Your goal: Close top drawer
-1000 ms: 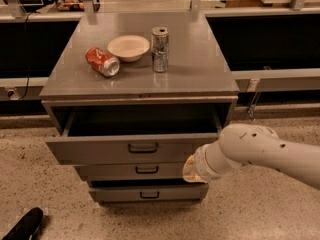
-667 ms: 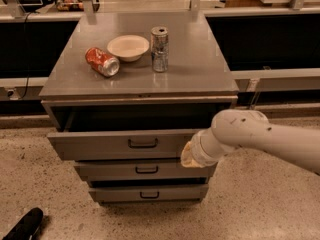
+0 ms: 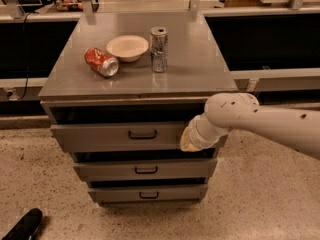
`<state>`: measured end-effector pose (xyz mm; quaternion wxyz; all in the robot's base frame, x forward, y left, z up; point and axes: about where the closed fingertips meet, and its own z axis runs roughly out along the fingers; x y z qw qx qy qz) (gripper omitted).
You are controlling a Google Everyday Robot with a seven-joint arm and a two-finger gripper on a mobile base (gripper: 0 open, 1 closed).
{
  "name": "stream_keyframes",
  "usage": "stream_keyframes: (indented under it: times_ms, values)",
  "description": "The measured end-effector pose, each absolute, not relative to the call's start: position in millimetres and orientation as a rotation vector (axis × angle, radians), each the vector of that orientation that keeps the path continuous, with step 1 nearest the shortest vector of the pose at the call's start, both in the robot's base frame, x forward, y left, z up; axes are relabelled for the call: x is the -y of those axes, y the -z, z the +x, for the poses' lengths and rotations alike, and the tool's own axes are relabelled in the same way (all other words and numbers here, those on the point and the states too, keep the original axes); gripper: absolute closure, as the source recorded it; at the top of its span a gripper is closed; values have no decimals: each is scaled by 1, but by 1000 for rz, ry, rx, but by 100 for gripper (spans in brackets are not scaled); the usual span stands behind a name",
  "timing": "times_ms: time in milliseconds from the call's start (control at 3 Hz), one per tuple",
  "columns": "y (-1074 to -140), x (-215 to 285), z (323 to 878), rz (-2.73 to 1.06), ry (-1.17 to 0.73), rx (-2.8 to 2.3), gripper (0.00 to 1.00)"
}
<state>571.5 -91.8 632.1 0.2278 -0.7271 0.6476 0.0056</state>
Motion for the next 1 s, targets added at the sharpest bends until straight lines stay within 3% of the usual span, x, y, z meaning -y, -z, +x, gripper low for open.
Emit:
stream_keyframes:
  times_ms: [333,1000]
  values:
    - [-635,87,587,-1993,-2,-1772,100]
    - [-616,72,521,-1907,-287,-1672,100]
